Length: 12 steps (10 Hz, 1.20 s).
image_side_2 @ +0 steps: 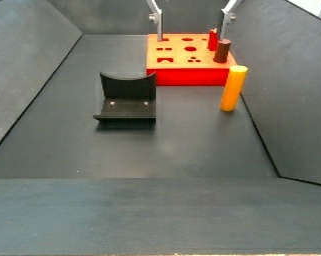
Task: Pick up the oval object. Move up. Move to above the board. Insert the oval object.
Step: Pick up the oval object.
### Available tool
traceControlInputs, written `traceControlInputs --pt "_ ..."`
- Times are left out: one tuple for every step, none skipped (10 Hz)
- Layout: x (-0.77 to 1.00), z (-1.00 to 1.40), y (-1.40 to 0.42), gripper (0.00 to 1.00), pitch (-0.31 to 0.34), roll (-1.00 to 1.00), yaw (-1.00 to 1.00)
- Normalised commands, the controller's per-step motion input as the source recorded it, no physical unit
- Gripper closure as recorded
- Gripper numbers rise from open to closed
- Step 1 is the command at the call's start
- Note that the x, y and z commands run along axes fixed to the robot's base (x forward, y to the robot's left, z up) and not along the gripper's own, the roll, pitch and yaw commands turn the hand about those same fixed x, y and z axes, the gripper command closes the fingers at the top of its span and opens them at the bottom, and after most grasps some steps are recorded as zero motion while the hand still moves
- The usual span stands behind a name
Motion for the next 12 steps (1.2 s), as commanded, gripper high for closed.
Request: traceControlInputs --pt "-0.57 -0.13 -0.01 0.0 -0.057 0.07 0.0" --pt "-0.84 -0.37 -0.37 0.0 -0.134 0.21 0.27" --pt "-0.65 -0.41 -0.42 0.0 -0.143 0.25 0.49" --pt "-0.64 -0.39 -0.38 0.0 -0.134 0.25 0.53" --pt "-0.62 -0.35 -0.3 0.0 -0.171 0.23 0.53" --pt "-0.65 -0.34 -0.22 0.0 -0.181 0.21 0.5" --pt "-0.71 -0.27 -0.2 0.0 -0.156 0.18 0.45" --pt "-0.76 -0.21 -0.19 0.0 -0.156 0.15 0.41" --pt "-0.75 -0.17 -0.06 0.0 -0.149 0.11 0.23" --pt "-0.33 -0.18 0.0 0.0 -0.034 0.03 0.0" --pt "-0.23 -0.18 0.0 0.0 -0.011 0.01 -0.23" --pt "-0.12 -0.22 0.0 0.0 -0.001 0.0 -0.32"
